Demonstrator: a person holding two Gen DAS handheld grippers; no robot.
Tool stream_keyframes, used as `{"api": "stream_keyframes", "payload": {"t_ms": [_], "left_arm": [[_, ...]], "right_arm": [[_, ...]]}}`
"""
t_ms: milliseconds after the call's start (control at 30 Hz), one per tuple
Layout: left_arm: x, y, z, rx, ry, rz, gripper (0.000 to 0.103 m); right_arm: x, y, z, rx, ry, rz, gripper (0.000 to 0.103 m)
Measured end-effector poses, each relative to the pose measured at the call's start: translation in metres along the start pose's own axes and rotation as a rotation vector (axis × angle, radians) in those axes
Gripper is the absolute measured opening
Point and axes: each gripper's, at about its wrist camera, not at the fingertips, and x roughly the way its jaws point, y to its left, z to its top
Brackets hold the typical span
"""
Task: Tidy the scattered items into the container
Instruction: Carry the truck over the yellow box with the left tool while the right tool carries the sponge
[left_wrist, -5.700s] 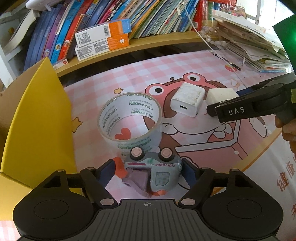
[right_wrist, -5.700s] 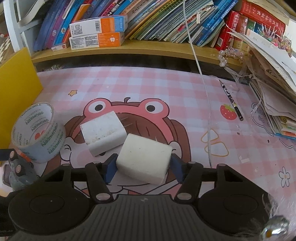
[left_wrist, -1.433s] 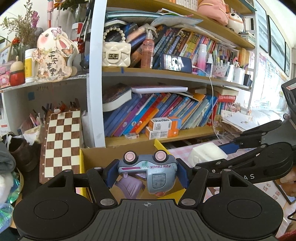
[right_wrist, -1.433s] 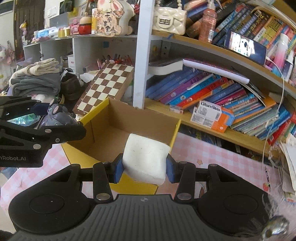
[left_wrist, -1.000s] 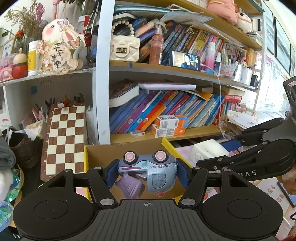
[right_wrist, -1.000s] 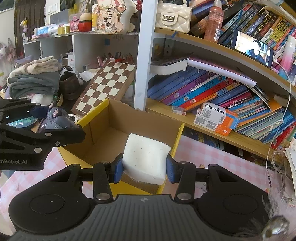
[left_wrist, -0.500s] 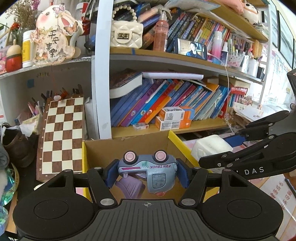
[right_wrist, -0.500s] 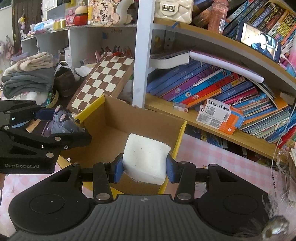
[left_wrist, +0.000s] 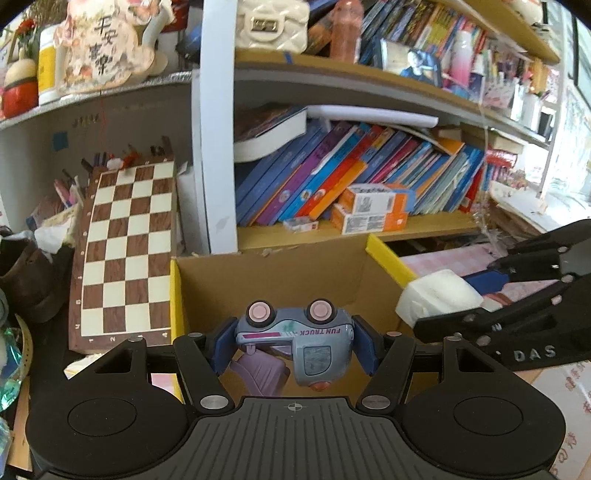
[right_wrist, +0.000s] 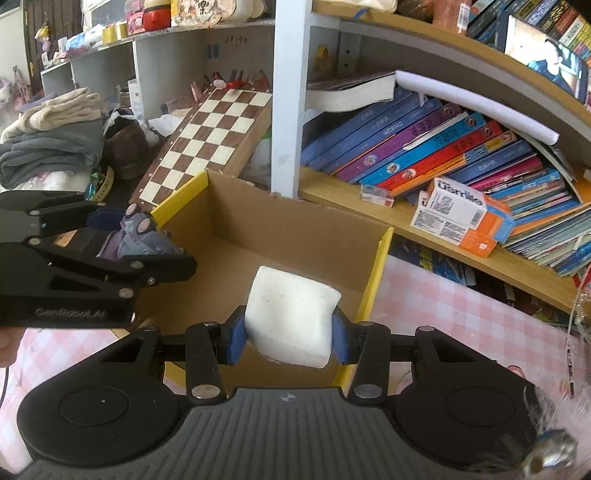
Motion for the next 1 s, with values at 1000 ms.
{"api": "stream_keyframes", "payload": {"t_ms": [1000], "left_arm": [[0.064,0.006,-0.012,0.064,0.152,0.046,0.064]], "right_arm": [[0.051,-0.002,-0.003,-0.026,0.082,0.057,0.043]]}}
